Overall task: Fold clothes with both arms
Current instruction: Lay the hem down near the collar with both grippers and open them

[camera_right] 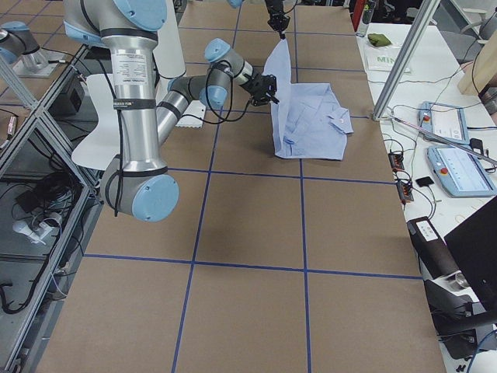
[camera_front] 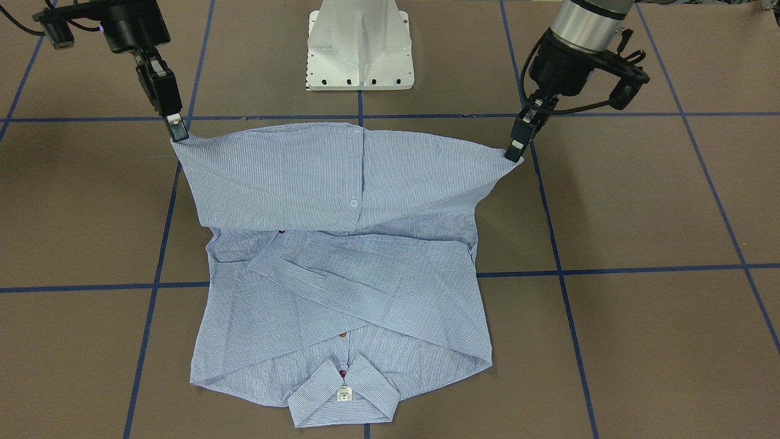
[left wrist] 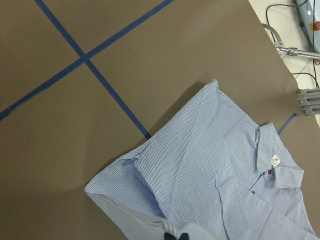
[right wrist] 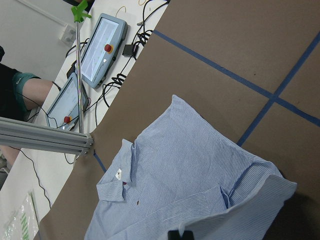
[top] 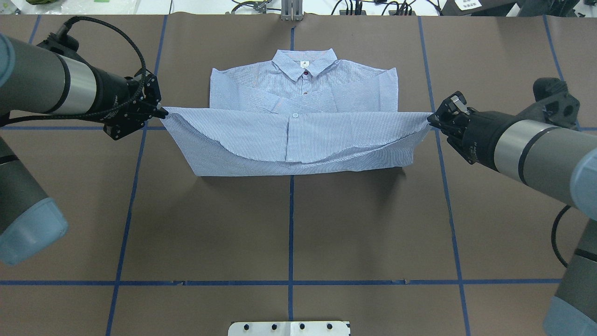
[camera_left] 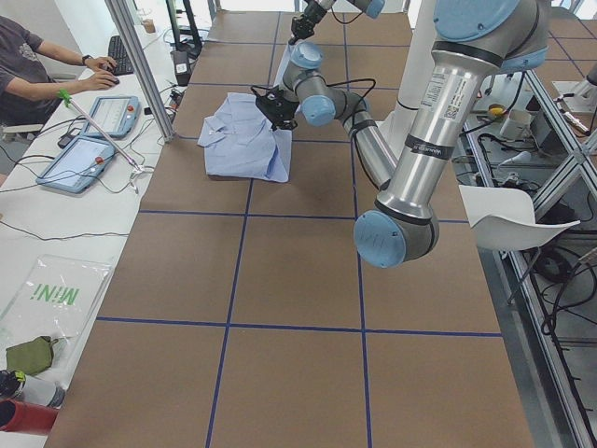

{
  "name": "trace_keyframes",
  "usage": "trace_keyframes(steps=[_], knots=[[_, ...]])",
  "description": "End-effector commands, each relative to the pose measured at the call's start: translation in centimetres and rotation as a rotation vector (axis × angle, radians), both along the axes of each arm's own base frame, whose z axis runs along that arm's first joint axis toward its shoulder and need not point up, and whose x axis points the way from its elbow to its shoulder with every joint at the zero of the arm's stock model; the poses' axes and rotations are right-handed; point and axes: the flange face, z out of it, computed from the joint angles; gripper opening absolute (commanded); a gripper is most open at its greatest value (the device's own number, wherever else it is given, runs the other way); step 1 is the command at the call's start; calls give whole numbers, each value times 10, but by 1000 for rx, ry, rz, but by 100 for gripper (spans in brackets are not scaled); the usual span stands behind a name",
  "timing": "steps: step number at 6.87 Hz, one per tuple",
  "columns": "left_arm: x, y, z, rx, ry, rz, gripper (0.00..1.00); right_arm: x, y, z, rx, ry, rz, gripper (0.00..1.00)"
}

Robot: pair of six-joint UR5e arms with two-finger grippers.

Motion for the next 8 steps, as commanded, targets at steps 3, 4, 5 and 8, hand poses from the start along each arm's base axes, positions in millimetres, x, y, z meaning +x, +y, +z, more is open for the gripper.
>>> trace_keyframes(steps=[3,4,5,8], knots=[[61,-70,26,35,-24,-36,0,-49,-72,31,-31,112,32,0],[76,-85,37,40,-21,-38,0,-69,-92,40,-32,160,22,0],[90,-102,42,49,-24,-52,0,-77,-112,43,-44,175,40,0],[124,-146,58,87,-52,-129,0,-108,-184,73,-97,279,52,0]])
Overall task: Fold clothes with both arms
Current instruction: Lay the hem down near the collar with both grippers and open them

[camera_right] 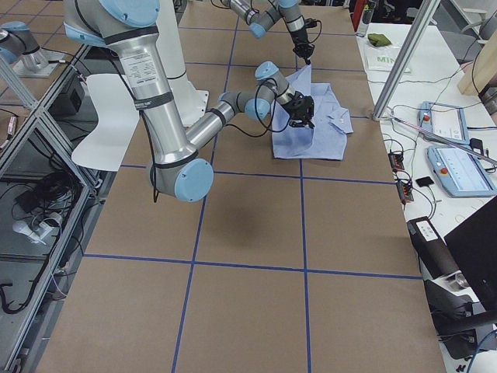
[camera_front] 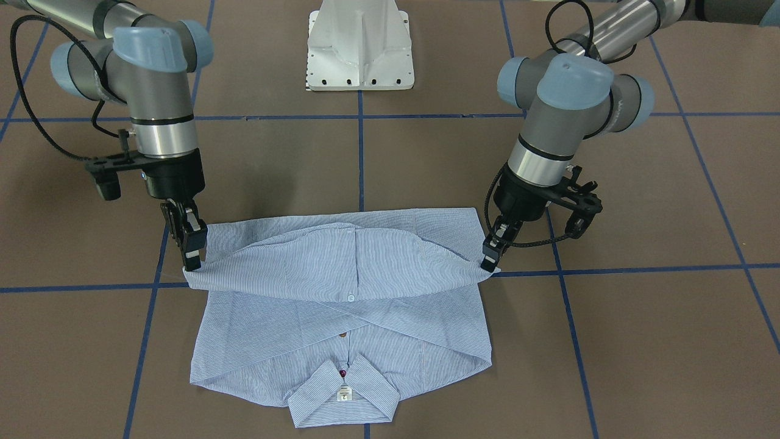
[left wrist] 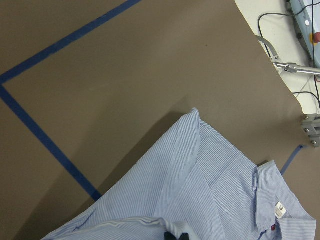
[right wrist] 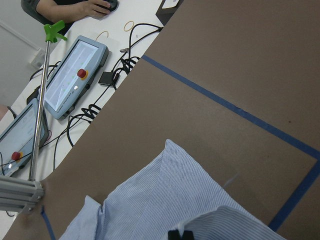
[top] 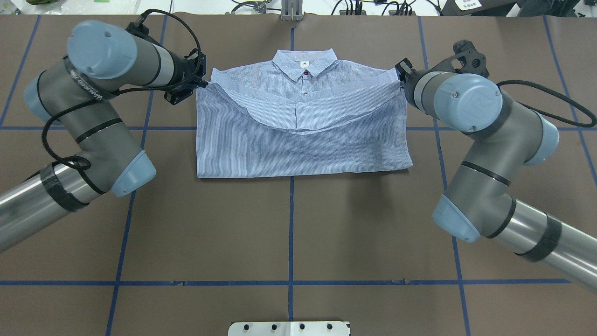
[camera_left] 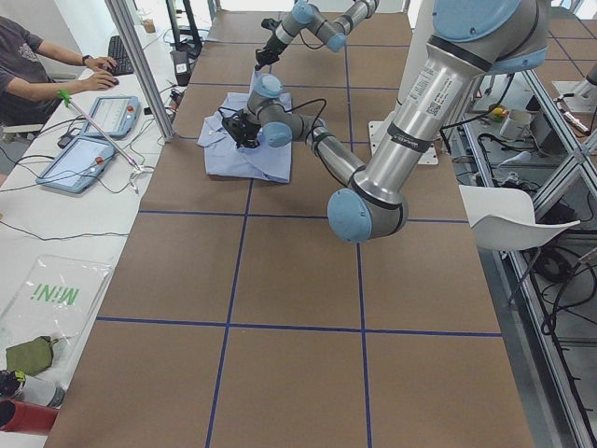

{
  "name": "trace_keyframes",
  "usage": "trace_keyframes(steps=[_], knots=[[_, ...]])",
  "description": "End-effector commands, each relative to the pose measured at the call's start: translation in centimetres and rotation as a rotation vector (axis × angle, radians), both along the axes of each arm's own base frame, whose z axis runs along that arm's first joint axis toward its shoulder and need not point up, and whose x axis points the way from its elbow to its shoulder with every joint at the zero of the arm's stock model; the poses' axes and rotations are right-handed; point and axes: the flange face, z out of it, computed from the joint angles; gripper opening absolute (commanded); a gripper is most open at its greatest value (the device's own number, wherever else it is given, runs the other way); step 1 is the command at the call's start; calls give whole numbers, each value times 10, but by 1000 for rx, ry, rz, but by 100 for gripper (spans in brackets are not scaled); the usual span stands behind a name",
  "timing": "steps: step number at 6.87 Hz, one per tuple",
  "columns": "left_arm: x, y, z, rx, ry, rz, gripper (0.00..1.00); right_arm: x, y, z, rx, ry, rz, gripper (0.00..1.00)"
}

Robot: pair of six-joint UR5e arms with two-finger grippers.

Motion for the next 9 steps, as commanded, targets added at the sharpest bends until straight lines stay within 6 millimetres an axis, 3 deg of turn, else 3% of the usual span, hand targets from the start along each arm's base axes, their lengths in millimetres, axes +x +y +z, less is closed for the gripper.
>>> trace_keyframes(steps=[1,2,3,4,5,6,7,8,9], knots=[[28,-34,18,20,-14,-42,0,-15,-34,16,-30,53,8,0],[35,-43,32,26,-22,-59,0,-23,-43,30,-51,78,6,0],[34,-48,38,63,-57,-67,0,-35,-54,28,-59,87,6,0],[37,-53,48,69,-83,-75,0,-47,-65,38,-80,114,5,0],[51,-72,54,84,-91,-103,1,-51,-76,46,-57,103,7,0],[58,-83,67,123,-127,-94,37,-59,-98,66,-31,120,-7,0],[51,-93,77,154,-178,-96,51,-66,-127,73,-17,142,-16,40],[39,-102,80,162,-198,-105,55,-56,-139,70,-21,135,-8,56],[37,-102,81,165,-202,-102,76,-52,-141,69,-19,134,-15,100]])
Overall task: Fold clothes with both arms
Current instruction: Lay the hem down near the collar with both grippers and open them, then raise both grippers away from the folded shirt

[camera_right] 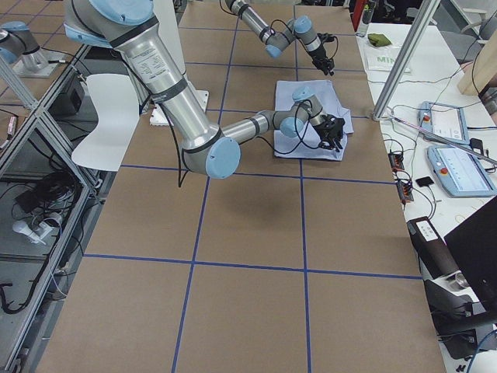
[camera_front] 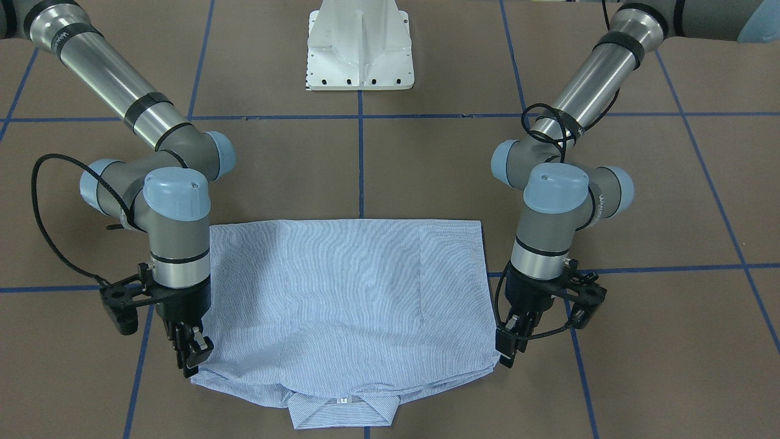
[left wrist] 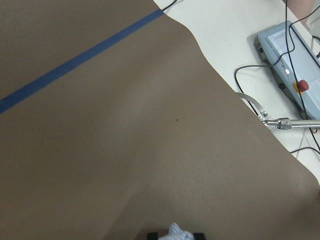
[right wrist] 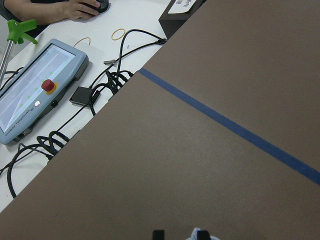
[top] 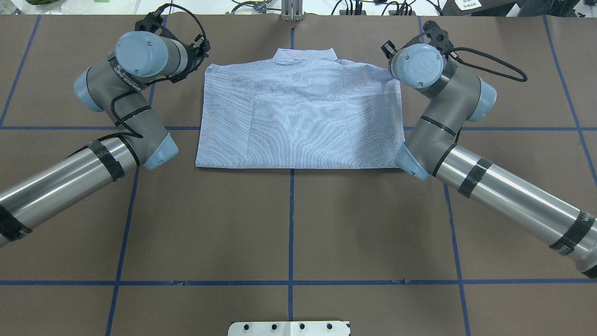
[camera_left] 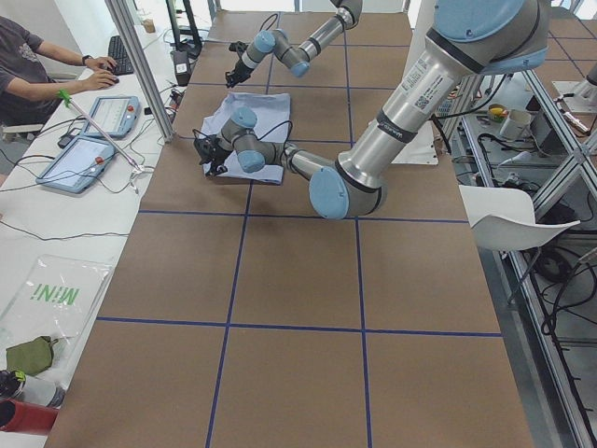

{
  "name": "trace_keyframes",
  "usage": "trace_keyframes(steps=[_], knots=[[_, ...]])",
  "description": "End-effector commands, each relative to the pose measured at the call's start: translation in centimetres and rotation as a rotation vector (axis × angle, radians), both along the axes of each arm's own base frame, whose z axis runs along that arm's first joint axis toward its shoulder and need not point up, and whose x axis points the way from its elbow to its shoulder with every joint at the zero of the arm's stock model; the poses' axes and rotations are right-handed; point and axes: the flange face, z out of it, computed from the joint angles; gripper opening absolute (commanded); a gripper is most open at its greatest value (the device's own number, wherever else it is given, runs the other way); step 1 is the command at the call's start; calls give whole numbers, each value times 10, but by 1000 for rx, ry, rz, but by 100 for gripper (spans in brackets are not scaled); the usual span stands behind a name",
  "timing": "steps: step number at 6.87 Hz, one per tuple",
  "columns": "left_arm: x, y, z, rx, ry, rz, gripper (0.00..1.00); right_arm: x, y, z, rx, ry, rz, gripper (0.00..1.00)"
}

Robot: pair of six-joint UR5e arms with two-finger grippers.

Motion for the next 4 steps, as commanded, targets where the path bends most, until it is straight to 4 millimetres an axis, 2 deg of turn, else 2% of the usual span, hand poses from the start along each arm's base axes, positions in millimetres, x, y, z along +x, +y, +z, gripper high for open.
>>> trace_keyframes(steps=[1,2,3,4], knots=[[-17,-7,-4,49,-30,17,77,10,-7,-6,17,-7,-9,100],[-28,2,-18,82,-22,40,77,24,5,-21,61,-22,-45,100],[-46,24,-19,82,32,106,77,39,42,-28,79,-88,-101,100],[-65,44,-23,105,62,117,77,50,99,-15,89,-116,-150,100]])
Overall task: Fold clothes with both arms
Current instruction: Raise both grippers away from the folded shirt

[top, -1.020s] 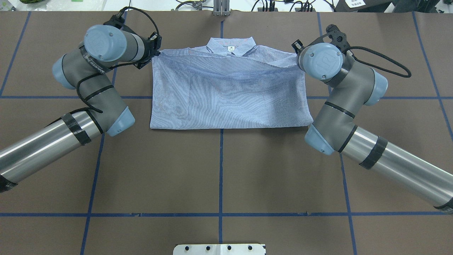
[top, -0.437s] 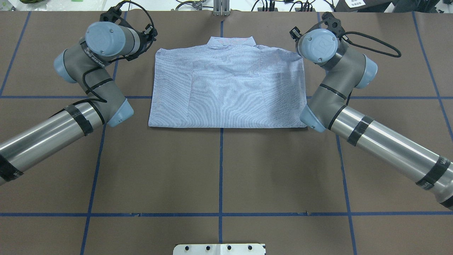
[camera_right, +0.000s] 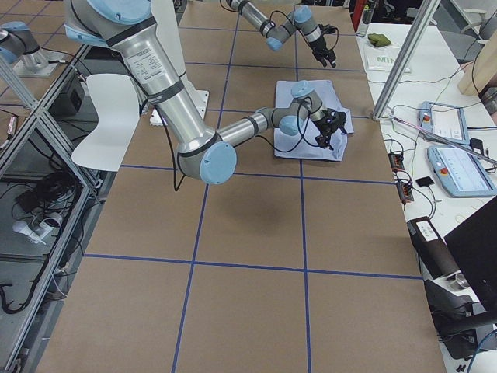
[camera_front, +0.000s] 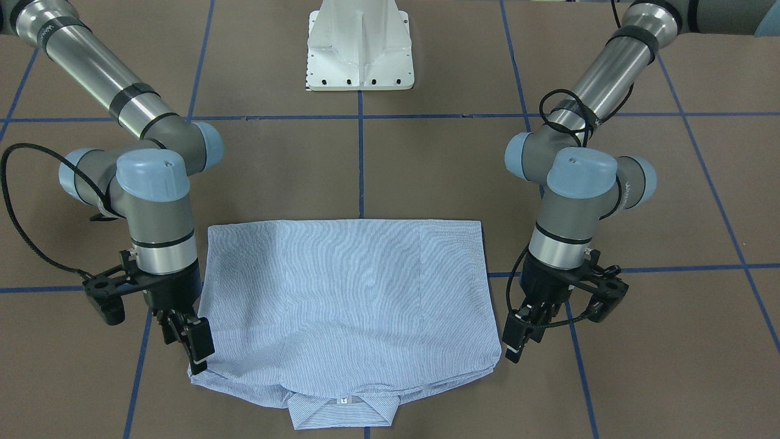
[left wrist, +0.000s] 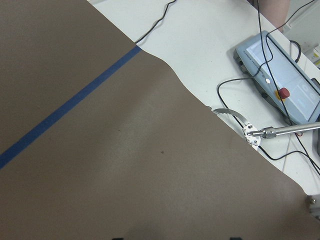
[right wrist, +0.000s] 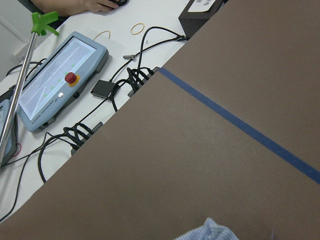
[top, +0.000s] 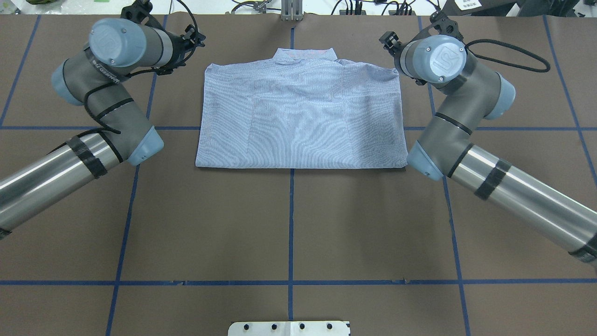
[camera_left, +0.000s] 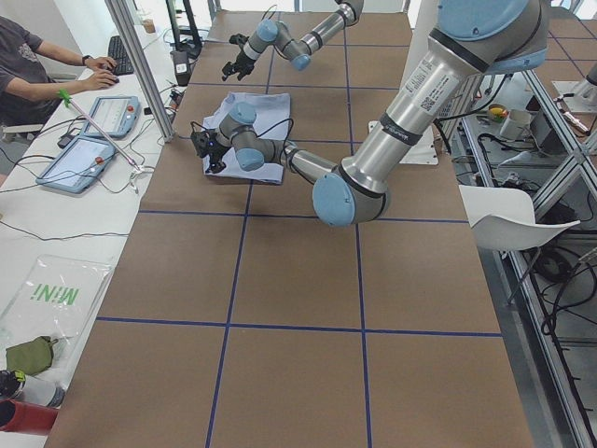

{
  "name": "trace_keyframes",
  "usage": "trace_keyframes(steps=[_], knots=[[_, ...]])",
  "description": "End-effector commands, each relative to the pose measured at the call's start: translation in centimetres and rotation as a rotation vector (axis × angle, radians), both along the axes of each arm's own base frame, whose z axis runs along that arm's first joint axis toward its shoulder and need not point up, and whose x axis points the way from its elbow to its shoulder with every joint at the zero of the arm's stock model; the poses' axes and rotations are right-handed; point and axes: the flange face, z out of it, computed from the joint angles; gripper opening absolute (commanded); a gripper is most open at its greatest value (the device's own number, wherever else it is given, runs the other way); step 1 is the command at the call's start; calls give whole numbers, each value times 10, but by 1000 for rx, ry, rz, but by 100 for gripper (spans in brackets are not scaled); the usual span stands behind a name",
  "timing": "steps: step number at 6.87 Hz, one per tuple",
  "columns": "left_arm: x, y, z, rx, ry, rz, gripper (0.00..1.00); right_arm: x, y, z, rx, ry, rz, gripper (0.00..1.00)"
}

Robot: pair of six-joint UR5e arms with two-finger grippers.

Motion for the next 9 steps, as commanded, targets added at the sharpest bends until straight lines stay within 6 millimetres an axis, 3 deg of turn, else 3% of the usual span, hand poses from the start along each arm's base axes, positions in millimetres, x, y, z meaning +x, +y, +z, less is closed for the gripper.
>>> trace_keyframes(steps=[1,2,3,5,6,9], knots=[[-27,29,-5,20,35,31,77,21,107,16,-9,-88,-78,100],[-28,31,-7,25,39,31,77,8,146,33,-62,-118,-91,100],[-29,32,-6,25,37,30,77,-6,158,40,-82,-119,-101,100],[-30,32,-5,24,37,28,77,-29,175,46,-118,-139,-120,100],[-30,32,-5,25,37,27,77,-32,178,51,-124,-134,-127,98],[-31,32,-4,24,36,23,77,-25,183,69,-145,-111,-127,81]])
